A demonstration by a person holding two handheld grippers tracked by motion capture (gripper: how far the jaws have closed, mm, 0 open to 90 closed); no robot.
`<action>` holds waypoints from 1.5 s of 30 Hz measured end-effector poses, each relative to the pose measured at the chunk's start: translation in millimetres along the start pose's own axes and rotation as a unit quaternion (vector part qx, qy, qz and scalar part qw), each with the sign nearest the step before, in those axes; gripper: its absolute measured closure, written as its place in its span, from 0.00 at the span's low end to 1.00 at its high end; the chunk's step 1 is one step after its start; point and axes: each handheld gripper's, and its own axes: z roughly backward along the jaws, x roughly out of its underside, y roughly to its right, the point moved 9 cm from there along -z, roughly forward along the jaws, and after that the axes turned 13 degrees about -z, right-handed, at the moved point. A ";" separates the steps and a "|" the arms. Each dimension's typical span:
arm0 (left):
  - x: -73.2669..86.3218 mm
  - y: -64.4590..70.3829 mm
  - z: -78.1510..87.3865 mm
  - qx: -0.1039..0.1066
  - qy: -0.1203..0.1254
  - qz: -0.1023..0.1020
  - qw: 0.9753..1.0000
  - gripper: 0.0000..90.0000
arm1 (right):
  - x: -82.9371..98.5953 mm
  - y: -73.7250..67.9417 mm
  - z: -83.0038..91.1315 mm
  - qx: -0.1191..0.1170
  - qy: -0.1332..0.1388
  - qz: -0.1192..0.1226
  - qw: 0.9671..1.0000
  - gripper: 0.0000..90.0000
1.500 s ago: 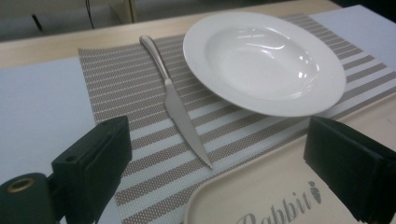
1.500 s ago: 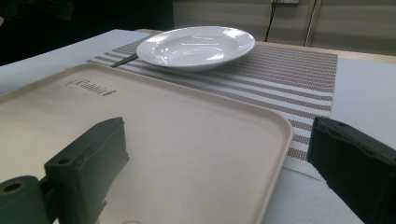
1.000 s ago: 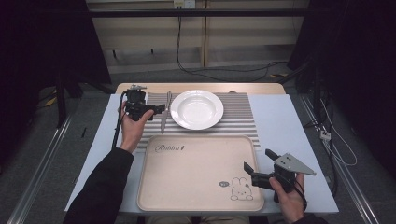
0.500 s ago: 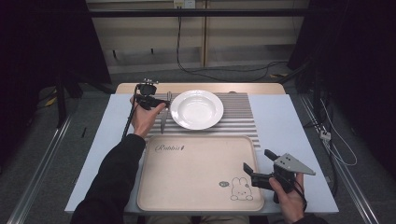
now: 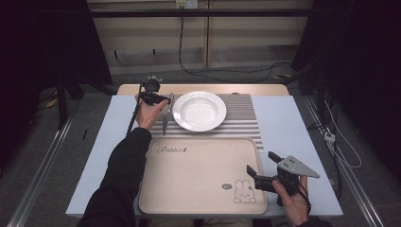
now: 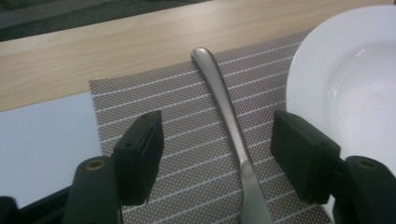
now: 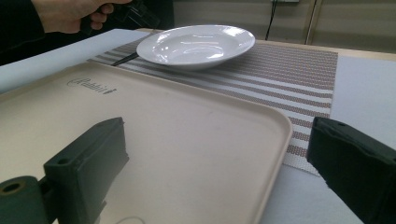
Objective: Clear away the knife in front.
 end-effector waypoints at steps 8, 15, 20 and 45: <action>-1.8 4.2 -15.7 0.003 -0.011 0.006 1.000 0.55 | 1.8 0.1 -1.4 -0.002 -0.005 -0.002 1.000 0.05; 0.0 6.9 -24.6 0.010 -0.027 0.012 1.000 0.67 | 3.0 0.3 -2.1 -0.004 -0.009 -0.002 1.000 0.05; 5.7 14.2 -31.5 0.015 -0.048 0.013 0.999 0.71 | 2.8 0.0 -2.4 -0.003 -0.009 -0.003 1.000 0.05; 5.5 18.1 -36.2 0.013 -0.076 0.031 0.997 0.88 | 4.0 -1.7 -4.2 -0.006 -0.013 0.004 1.000 0.05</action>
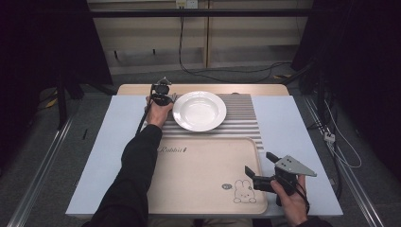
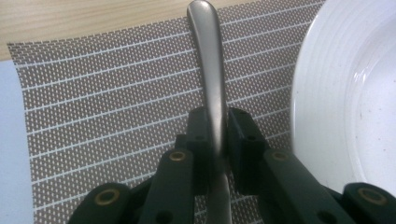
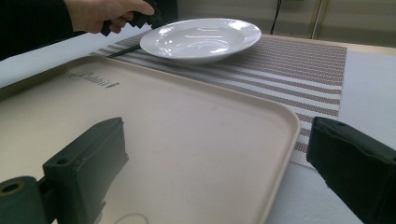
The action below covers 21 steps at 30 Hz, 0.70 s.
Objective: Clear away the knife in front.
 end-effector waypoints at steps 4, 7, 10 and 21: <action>-0.6 -1.3 0.1 0.006 -0.008 -0.004 1.000 0.89 | -0.1 0.3 -0.6 0.002 0.000 -0.003 1.000 0.05; -0.2 -1.4 0.4 0.010 -0.007 -0.001 1.000 0.89 | 0.2 0.0 -0.9 0.002 -0.001 -0.001 1.000 0.05; -0.4 -1.8 0.8 0.015 -0.009 -0.001 1.000 0.89 | 0.2 0.3 -1.0 0.002 -0.001 -0.003 1.000 0.05; -2.9 -7.8 8.8 0.022 0.002 0.008 1.000 0.89 | 1.1 1.0 -0.8 0.001 -0.003 -0.007 1.000 0.05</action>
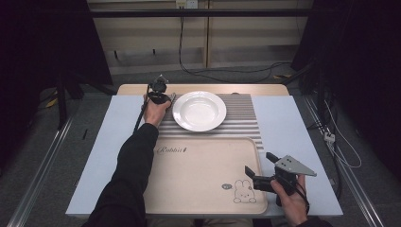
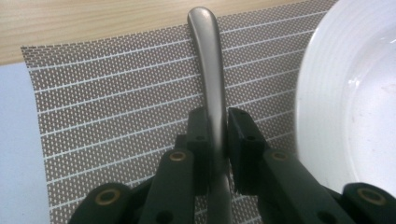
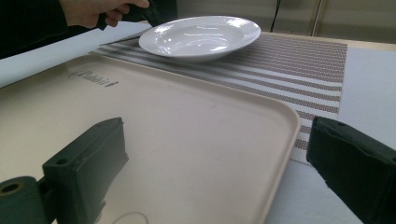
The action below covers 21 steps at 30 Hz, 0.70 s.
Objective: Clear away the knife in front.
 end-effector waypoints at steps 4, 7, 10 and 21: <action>0.2 -1.2 3.7 0.000 0.000 -0.006 1.000 0.89 | 0.1 0.1 0.0 0.000 0.000 0.000 1.000 0.05; 0.2 -1.2 4.9 -0.003 0.002 -0.001 1.000 0.89 | 0.1 -0.1 0.1 0.000 0.000 0.000 1.000 0.05; -0.5 -0.7 7.2 -0.001 0.004 -0.009 1.000 0.89 | 0.0 -0.4 0.1 -0.001 0.000 0.001 1.000 0.05; -5.3 3.2 19.2 -0.003 0.023 -0.014 1.000 0.89 | 0.1 -0.3 0.0 0.001 0.000 0.002 1.000 0.05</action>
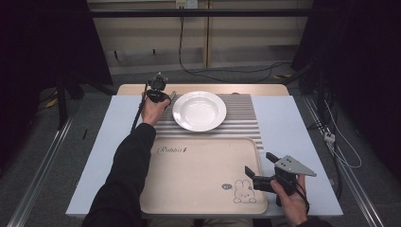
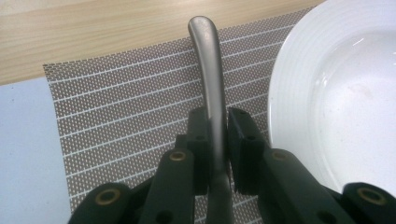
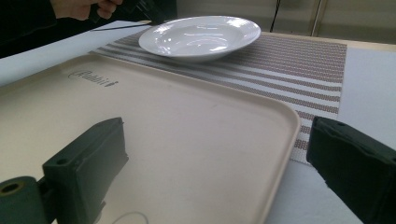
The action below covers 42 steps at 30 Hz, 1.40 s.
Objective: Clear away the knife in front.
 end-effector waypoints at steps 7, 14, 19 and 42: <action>-2.0 4.7 10.2 0.006 0.011 -0.010 1.000 0.89 | 0.1 0.3 0.2 -0.002 0.000 -0.007 1.000 0.05; 1.0 7.8 25.3 0.007 0.023 -0.019 1.000 0.89 | -0.1 0.0 2.0 0.002 0.002 -0.001 1.000 0.05; 4.6 8.8 34.0 0.009 0.035 -0.020 0.999 0.89 | 0.0 0.4 2.6 0.005 0.003 0.000 1.000 0.05; 14.6 15.3 68.3 0.023 0.070 -0.037 0.997 0.89 | 0.7 0.2 3.5 0.007 0.000 0.008 1.000 0.05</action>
